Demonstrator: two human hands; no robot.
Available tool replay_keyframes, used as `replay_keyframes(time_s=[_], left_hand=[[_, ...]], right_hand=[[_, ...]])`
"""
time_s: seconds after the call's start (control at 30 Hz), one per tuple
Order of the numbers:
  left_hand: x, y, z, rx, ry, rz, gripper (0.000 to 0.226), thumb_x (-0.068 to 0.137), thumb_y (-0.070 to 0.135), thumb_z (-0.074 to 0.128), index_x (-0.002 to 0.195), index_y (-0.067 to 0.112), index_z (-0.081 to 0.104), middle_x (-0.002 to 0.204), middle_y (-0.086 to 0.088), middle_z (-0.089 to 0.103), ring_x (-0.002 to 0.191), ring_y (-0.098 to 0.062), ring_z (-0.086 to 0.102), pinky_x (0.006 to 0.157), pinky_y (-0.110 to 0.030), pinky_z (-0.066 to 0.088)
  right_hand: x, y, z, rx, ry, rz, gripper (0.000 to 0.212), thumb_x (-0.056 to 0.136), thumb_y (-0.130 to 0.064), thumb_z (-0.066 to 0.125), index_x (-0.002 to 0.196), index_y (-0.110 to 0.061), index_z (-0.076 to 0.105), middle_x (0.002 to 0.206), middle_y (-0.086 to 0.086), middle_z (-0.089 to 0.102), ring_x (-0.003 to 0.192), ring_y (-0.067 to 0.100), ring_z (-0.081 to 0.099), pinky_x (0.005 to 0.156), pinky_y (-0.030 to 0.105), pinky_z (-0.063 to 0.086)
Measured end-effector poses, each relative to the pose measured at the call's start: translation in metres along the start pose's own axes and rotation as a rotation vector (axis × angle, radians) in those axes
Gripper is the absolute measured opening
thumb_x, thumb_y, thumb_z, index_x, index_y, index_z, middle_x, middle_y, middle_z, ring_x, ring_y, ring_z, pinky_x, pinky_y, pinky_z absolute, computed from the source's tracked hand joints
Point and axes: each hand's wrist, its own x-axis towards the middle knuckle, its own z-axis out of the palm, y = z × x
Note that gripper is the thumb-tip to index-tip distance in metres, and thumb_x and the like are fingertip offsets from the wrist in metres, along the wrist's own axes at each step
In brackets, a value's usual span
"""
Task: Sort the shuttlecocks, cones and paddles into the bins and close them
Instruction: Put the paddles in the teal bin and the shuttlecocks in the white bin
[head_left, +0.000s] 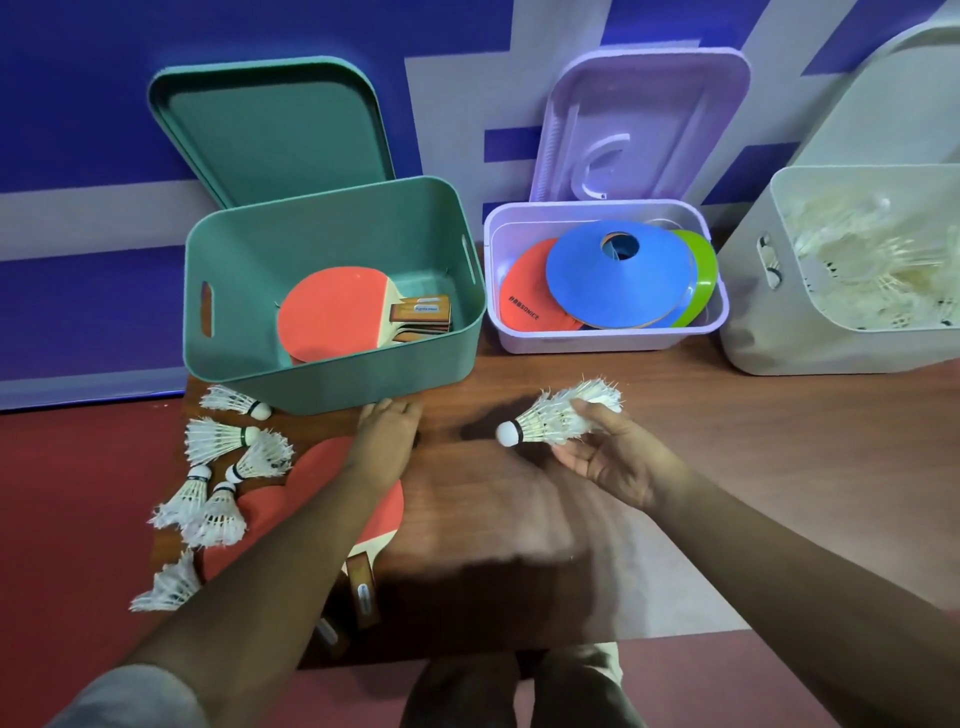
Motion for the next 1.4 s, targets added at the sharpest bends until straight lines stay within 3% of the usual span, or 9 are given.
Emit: replay_keyframes(time_s=[0.17, 0.37, 0.5, 0.67, 0.9, 1.03, 1.23, 1.33, 1.4], left_hand=[[-0.007, -0.011, -0.005, -0.12, -0.142, -0.167, 0.042, 0.09, 0.011, 0.053, 0.132, 0.009, 0.055, 0.142, -0.009, 0.046, 0.133, -0.029, 0.038, 0.11, -0.037, 0.032], [-0.012, 0.032, -0.058, -0.31, 0.022, -0.049, 0.041, 0.093, 0.023, 0.032, 0.102, 0.007, 0.068, 0.108, -0.017, 0.069, 0.1, -0.035, 0.064, 0.09, -0.04, 0.05], [-0.013, 0.082, -0.105, -0.774, -0.105, -0.119, 0.034, 0.101, 0.02, 0.042, 0.128, 0.02, 0.062, 0.129, -0.007, 0.062, 0.119, -0.029, 0.056, 0.099, -0.036, 0.047], [-0.016, 0.131, -0.142, -1.269, -0.286, -0.273, 0.031, 0.101, 0.017, 0.042, 0.121, 0.021, 0.065, 0.121, -0.007, 0.059, 0.102, -0.022, 0.062, 0.07, -0.04, 0.061], [-0.009, 0.198, -0.185, -1.886, -0.393, -0.153, 0.035, 0.092, 0.002, 0.042, 0.119, 0.003, 0.065, 0.118, -0.019, 0.067, 0.107, -0.034, 0.065, 0.095, -0.047, 0.052], [0.007, 0.258, -0.191, -1.724, -0.264, -0.032, 0.067, 0.077, -0.03, 0.038, 0.117, 0.017, 0.063, 0.113, -0.002, 0.071, 0.104, -0.022, 0.067, 0.099, -0.037, 0.05], [0.048, 0.365, -0.22, -1.204, -0.009, 0.086, 0.056, 0.082, -0.007, 0.067, 0.128, 0.022, 0.054, 0.093, 0.01, 0.069, 0.069, 0.006, 0.066, 0.068, -0.005, 0.043], [0.082, 0.413, -0.228, -0.96, 0.109, 0.109, 0.048, 0.08, 0.014, 0.076, 0.12, 0.034, 0.06, 0.068, 0.026, 0.065, 0.064, 0.008, 0.061, 0.064, -0.007, 0.041], [0.106, 0.434, -0.23, -0.802, 0.128, 0.115, 0.053, 0.076, 0.031, 0.078, 0.125, 0.037, 0.058, 0.087, 0.022, 0.07, 0.079, 0.006, 0.061, 0.077, -0.017, 0.048]], right_hand=[[-0.011, -0.011, 0.0, -0.015, 0.0, -0.035, 0.026, 0.086, -0.017, 0.069, 0.11, -0.012, 0.062, 0.093, 0.013, 0.072, 0.074, 0.026, 0.071, 0.071, 0.037, 0.061], [-0.027, -0.016, 0.004, -0.043, -0.014, -0.15, 0.042, 0.081, -0.012, 0.075, 0.118, -0.013, 0.057, 0.1, 0.017, 0.072, 0.076, 0.031, 0.07, 0.076, 0.044, 0.059], [-0.051, -0.025, 0.012, -0.133, -0.029, -0.319, 0.039, 0.086, -0.008, 0.07, 0.121, -0.01, 0.052, 0.101, 0.016, 0.071, 0.079, 0.032, 0.068, 0.08, 0.048, 0.059], [-0.08, -0.053, 0.006, -0.221, 0.065, -0.532, 0.048, 0.086, -0.007, 0.071, 0.126, -0.006, 0.046, 0.118, 0.02, 0.066, 0.094, 0.037, 0.07, 0.076, 0.047, 0.059], [-0.108, -0.105, -0.027, -0.295, 0.116, -0.805, 0.043, 0.08, -0.005, 0.077, 0.111, -0.017, 0.051, 0.104, 0.005, 0.069, 0.099, 0.027, 0.069, 0.075, 0.046, 0.059], [-0.121, -0.151, -0.069, -0.388, 0.089, -0.874, 0.042, 0.078, -0.012, 0.08, 0.108, -0.019, 0.052, 0.1, 0.001, 0.07, 0.098, 0.028, 0.069, 0.082, 0.044, 0.057], [-0.14, -0.245, -0.141, -0.427, 0.035, -0.865, 0.02, 0.093, -0.016, 0.065, 0.107, -0.006, 0.054, 0.098, 0.012, 0.066, 0.091, 0.025, 0.07, 0.079, 0.041, 0.06], [-0.142, -0.295, -0.184, -0.442, 0.074, -0.787, 0.021, 0.099, -0.029, 0.054, 0.105, -0.009, 0.054, 0.096, 0.01, 0.062, 0.09, 0.031, 0.07, 0.081, 0.045, 0.06], [-0.14, -0.322, -0.21, -0.509, 0.102, -0.748, 0.02, 0.1, -0.034, 0.051, 0.101, -0.015, 0.056, 0.096, 0.007, 0.063, 0.092, 0.032, 0.07, 0.083, 0.048, 0.058]])
